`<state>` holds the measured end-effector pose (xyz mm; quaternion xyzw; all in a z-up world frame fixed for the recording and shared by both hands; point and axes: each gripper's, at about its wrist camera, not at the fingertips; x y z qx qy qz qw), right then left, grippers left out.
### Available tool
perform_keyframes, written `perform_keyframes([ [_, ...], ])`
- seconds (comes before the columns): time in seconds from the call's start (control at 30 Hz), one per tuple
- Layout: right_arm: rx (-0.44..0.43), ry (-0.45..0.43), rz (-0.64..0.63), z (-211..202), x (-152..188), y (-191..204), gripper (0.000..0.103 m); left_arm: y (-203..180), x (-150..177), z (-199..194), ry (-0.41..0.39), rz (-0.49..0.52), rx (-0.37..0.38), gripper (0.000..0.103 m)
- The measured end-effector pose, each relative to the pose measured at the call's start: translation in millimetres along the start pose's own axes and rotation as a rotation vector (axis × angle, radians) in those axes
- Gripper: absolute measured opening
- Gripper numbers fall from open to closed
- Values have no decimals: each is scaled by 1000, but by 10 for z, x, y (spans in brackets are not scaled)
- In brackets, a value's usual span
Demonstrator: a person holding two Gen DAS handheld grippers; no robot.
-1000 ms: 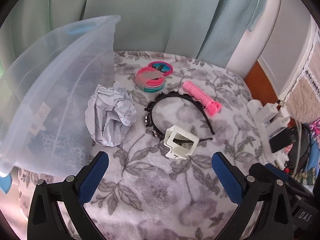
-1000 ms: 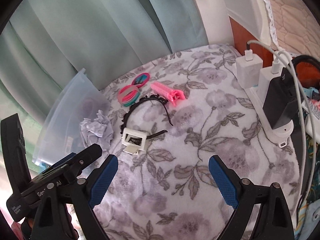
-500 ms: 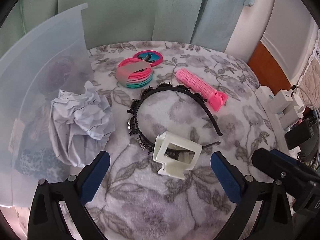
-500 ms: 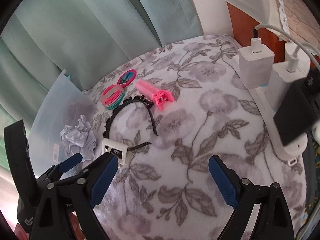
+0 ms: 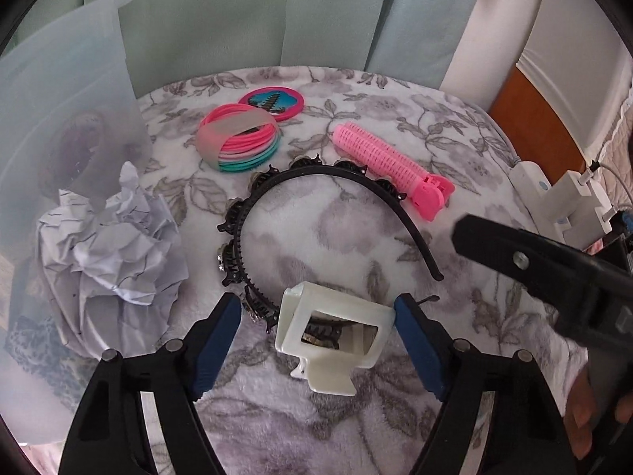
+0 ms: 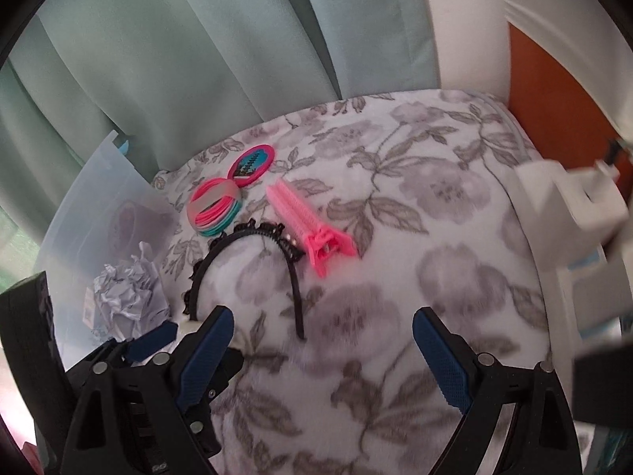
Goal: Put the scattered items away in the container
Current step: 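Grasp the white plastic clip with the left tool while the right tool grasps the pink roller clip, then lift both held clips and carry them over the clear box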
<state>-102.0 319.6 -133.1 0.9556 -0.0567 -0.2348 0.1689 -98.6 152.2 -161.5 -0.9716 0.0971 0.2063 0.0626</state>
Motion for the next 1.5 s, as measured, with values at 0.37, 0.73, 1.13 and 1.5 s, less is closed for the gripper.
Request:
perform_keyframes([
  [0.37,-18,14,-46,370,-314,8,82,55,-28,45,-10,-8,13,73],
  [0.73,-14,5,-88,573,-479,49,57,109,-16,38,-25,-16,46,72],
  [1.13,-49,10,-69,462,-370,30,34,170,11,-93,-31,-37,67,71],
  [1.5,-45,-21,42,55,-172,-108,34,237,-5,-487,-94,-70,100,71],
])
Point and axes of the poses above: each gripper's, at about its wrist camera, not at the fingertips, and z roughly the way its jaws point, y to its left, x to its underside, and after that the axes turned 5 degrees about y, right-handed
